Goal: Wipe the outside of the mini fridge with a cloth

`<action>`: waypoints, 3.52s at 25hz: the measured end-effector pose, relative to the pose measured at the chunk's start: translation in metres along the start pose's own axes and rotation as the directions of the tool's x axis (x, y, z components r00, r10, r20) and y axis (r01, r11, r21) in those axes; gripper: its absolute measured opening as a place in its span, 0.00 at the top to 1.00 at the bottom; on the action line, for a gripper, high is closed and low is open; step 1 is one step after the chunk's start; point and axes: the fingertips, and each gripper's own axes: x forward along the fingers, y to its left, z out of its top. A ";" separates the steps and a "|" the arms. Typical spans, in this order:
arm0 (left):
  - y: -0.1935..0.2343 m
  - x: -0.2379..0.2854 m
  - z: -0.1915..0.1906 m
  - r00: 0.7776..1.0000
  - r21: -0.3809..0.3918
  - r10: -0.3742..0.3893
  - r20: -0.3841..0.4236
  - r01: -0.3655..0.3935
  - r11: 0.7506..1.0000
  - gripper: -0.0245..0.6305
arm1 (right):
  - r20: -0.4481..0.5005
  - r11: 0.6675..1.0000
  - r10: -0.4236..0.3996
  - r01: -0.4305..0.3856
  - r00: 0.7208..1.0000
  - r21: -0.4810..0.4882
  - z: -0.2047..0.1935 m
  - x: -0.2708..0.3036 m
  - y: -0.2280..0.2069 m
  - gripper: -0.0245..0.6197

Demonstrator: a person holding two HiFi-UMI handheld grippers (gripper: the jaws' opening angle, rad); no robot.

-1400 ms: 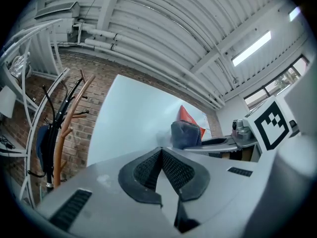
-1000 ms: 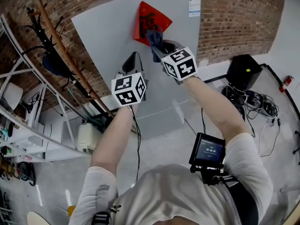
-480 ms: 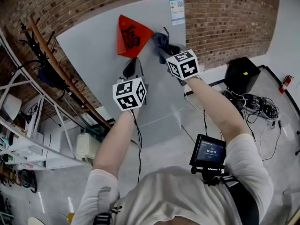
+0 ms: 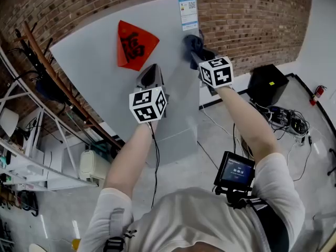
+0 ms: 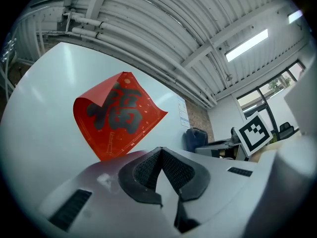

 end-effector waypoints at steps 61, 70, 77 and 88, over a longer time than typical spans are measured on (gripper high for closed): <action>0.248 -0.228 -0.039 0.943 0.005 0.303 -0.139 -0.305 0.952 0.96 | -0.009 0.944 0.323 -0.322 0.947 -0.069 -0.035 0.070 0.405 0.84; 0.193 -0.179 -0.054 0.963 -0.023 0.221 -0.151 -0.227 0.974 0.96 | -0.014 0.969 0.240 -0.240 0.971 -0.064 -0.046 0.049 0.321 0.84; 0.152 -0.145 -0.064 0.972 -0.018 0.178 -0.155 -0.183 0.983 0.96 | -0.022 0.984 0.173 -0.174 0.985 -0.037 -0.063 0.035 0.252 0.84; 0.092 -0.095 -0.082 0.977 -0.025 0.127 -0.169 -0.133 0.991 0.96 | -0.046 0.996 0.085 -0.085 0.995 -0.012 -0.088 0.017 0.153 0.84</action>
